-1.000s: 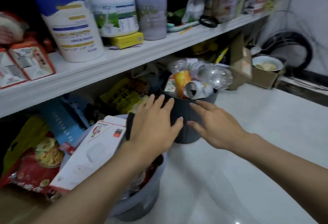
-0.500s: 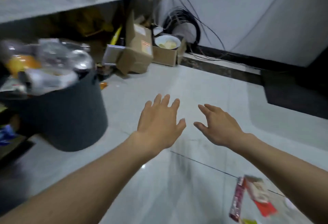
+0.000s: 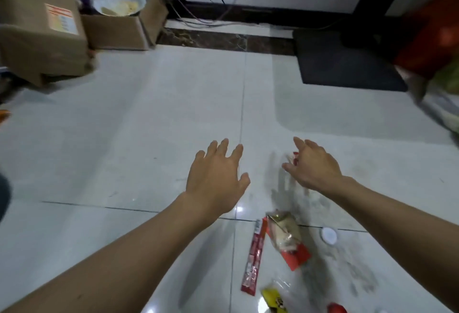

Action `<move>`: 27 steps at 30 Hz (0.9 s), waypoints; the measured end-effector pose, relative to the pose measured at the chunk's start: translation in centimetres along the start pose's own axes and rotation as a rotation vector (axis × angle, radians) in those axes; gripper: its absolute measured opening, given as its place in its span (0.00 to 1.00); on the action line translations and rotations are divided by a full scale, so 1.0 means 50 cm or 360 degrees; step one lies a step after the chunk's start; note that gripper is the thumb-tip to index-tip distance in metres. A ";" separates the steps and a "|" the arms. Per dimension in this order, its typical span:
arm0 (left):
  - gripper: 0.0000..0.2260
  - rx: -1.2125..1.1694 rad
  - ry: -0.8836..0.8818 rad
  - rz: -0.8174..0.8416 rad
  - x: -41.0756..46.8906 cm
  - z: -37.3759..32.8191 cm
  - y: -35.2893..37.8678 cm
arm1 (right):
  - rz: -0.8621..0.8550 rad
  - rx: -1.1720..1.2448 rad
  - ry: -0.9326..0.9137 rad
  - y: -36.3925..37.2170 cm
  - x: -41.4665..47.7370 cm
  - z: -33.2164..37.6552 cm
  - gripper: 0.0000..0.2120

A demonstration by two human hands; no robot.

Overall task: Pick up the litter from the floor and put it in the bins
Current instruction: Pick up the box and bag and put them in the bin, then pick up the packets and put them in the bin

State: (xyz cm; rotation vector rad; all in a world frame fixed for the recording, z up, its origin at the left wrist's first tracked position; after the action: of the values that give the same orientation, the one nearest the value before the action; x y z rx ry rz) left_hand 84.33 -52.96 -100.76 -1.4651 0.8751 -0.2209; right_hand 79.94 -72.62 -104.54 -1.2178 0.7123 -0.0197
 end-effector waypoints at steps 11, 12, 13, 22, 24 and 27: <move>0.28 -0.0026 -0.0067 0.0090 0.064 -0.011 0.081 | 0.0071 0.0493 0.0183 0.135 0.073 -0.134 0.26; 0.28 -0.0022 -0.0073 0.0090 0.067 -0.008 0.084 | 0.0039 0.0478 0.0173 0.137 0.076 -0.134 0.24; 0.28 -0.0020 -0.0082 0.0090 0.070 -0.005 0.087 | 0.0002 0.0465 0.0165 0.138 0.080 -0.134 0.21; 0.26 -0.0046 -0.0156 0.0099 0.085 0.034 0.110 | -0.0172 0.0434 0.0240 0.127 0.109 -0.118 0.33; 0.26 -0.0051 -0.0163 0.0099 0.089 0.039 0.116 | -0.0204 0.0400 0.0268 0.124 0.118 -0.112 0.33; 0.26 -0.0052 -0.0161 0.0104 0.096 0.042 0.125 | -0.0257 0.0429 0.0259 0.122 0.130 -0.106 0.28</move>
State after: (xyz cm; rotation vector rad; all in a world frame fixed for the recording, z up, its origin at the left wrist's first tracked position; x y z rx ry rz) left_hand 86.62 -53.42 -108.60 -1.4625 0.8464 -0.0837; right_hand 80.20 -77.31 -113.80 -1.0189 0.7252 -0.3418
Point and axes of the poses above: each hand's wrist, its own x-axis towards the middle knuckle, its own y-axis out of the palm, z = x × y, the point moved 9 cm from there along x, towards the middle knuckle, and after that the axes turned 14 degrees about z, right-handed, at the moved point
